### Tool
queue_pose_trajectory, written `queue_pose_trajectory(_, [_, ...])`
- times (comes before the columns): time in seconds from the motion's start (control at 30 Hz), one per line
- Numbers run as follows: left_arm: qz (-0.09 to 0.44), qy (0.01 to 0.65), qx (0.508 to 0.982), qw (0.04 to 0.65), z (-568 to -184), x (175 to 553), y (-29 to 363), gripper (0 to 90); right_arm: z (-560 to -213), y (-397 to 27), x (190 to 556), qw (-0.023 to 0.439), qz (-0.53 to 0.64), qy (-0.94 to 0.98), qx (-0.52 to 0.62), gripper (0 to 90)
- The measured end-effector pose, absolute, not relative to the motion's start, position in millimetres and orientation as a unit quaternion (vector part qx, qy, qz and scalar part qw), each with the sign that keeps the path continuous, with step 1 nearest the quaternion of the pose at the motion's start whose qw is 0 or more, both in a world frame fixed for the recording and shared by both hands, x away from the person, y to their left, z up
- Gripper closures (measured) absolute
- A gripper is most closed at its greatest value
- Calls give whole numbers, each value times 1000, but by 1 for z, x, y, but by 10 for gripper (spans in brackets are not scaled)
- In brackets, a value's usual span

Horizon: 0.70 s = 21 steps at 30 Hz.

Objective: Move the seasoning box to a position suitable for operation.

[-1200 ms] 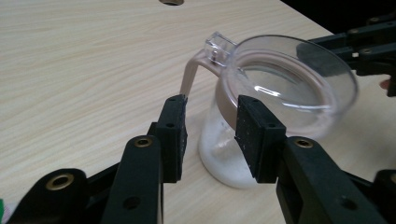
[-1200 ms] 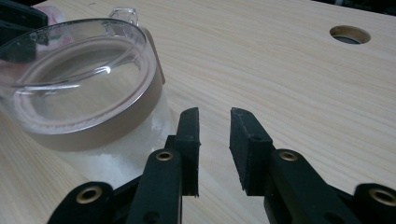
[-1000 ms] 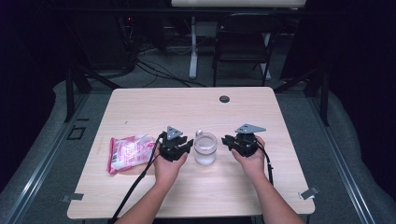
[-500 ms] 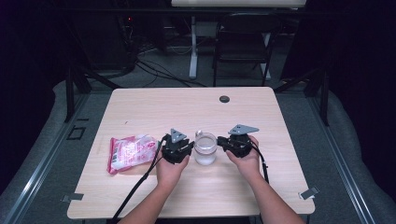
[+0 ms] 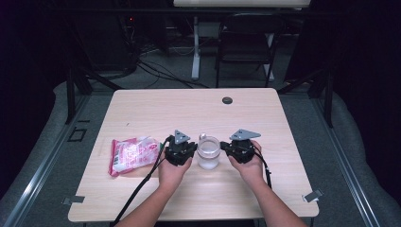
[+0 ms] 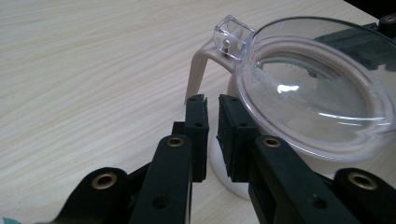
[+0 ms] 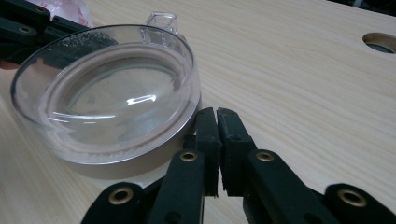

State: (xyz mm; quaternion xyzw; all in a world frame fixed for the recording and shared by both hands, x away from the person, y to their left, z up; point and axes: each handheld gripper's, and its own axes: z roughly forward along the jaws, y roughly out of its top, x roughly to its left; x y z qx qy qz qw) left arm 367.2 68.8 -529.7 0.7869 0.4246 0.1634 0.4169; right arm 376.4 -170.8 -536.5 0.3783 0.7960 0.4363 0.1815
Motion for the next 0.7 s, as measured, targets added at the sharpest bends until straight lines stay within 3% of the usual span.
queue_pose_trajectory(0.3, [149,400,800,421,-529,370,65,899,-535,-176,355,185,429,799,379,871])
queue_pose_trajectory(0.5, [113,349,818,443,-528,371,58,900,-531,-172,331,178,430,811,355,850])
queue_pose_trajectory(0.6, [118,323,833,434,-526,368,54,896,-531,-169,316,193,410,825,337,820])
queue_pose_trajectory(0.7, [118,305,843,427,-525,368,54,882,-532,-171,311,178,420,823,339,800])
